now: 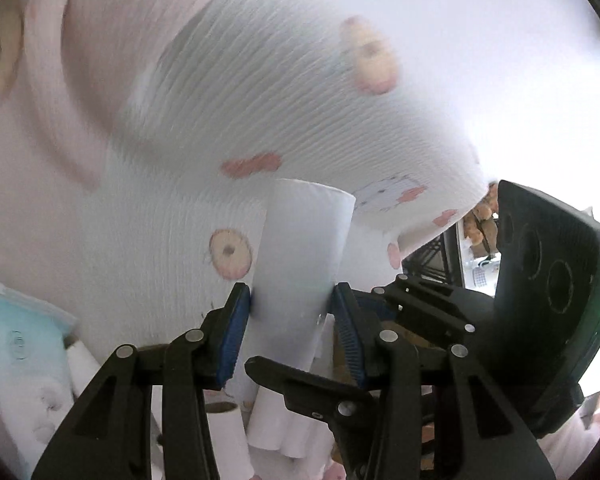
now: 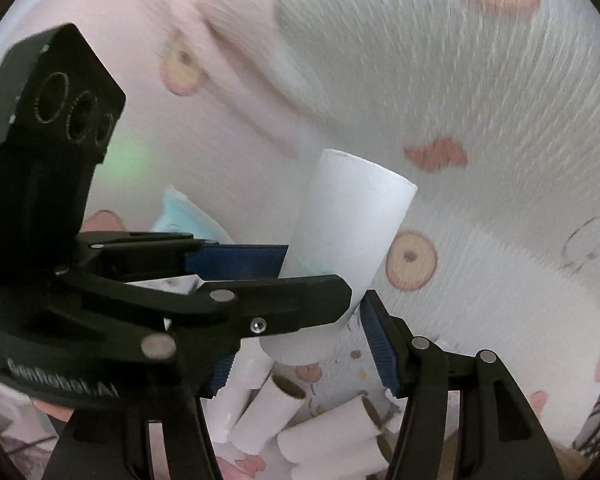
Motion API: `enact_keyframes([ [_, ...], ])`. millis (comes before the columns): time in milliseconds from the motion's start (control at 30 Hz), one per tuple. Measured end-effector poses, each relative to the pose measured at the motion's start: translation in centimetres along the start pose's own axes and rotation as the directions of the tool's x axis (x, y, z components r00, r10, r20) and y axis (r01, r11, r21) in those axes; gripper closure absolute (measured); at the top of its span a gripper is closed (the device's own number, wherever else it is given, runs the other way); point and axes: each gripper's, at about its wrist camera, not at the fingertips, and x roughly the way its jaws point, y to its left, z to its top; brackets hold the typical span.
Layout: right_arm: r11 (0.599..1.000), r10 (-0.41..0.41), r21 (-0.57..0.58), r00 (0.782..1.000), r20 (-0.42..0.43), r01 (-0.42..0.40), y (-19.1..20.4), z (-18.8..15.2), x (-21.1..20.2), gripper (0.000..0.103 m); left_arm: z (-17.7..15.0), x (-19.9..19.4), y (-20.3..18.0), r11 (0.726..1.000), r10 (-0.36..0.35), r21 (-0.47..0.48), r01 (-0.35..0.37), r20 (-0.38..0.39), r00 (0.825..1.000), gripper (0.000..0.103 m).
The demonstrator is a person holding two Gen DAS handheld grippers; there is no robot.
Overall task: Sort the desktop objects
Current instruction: 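Lift the white tube with both grippers and carry it over the box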
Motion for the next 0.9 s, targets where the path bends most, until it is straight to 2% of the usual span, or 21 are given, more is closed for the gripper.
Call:
enact_keyframes([
  [233, 0.999, 0.003, -0.034, 0.994, 0.107, 0.0, 0.5, -1.1, -5.1, 0.046, -1.5, -2.5, -5.6, 0.995, 0.03, 0.092, -0.038, 0.088, 0.996, 0.056],
  [300, 0.998, -0.022, -0.052, 0.991, 0.129, 0.029, 3.6, -0.8, -4.1, 0.046, -1.7, -2.6, -6.8, 0.992, 0.036, 0.117, -0.046, 0.082, 0.996, 0.056],
  [433, 0.998, -0.04, -0.051, 0.989, 0.143, 0.048, 3.1, -1.8, -5.7, 0.046, -1.8, -4.6, -7.0, 0.99, 0.052, 0.13, -0.062, 0.077, 0.996, 0.056],
  [533, 0.999, -0.039, -0.031, 0.986, 0.16, 0.044, 3.4, -1.9, -6.3, 0.046, -2.0, -4.7, -8.6, 0.989, 0.048, 0.136, -0.058, 0.074, 0.996, 0.056],
  [567, 0.998, -0.044, -0.027, 0.985, 0.164, 0.049, 2.1, -2.0, -6.7, 0.046, -1.8, -4.6, -8.7, 0.989, 0.047, 0.135, -0.057, 0.073, 0.996, 0.056],
  [633, 0.998, -0.056, -0.019, 0.983, 0.176, 0.06, 3.0, -2.3, -7.2, 0.046, -1.9, -5.1, -9.2, 0.989, 0.043, 0.136, -0.054, 0.077, 0.996, 0.056],
  [700, 0.998, -0.063, -0.017, 0.979, 0.194, 0.067, 2.3, -2.9, -8.2, 0.046, -2.0, -5.2, -10.3, 0.986, 0.05, 0.156, -0.062, 0.082, 0.995, 0.056],
  [733, 0.997, -0.065, -0.02, 0.978, 0.201, 0.07, 1.6, -4.3, -9.9, 0.046, -2.0, -5.3, -10.6, 0.985, 0.049, 0.164, -0.062, 0.084, 0.995, 0.056],
  [900, 0.994, -0.1, -0.024, 0.957, 0.271, 0.111, 1.3, -5.5, -14.4, 0.046, -1.1, -4.5, -14.1, 0.969, 0.069, 0.231, -0.087, 0.086, 0.994, 0.056],
])
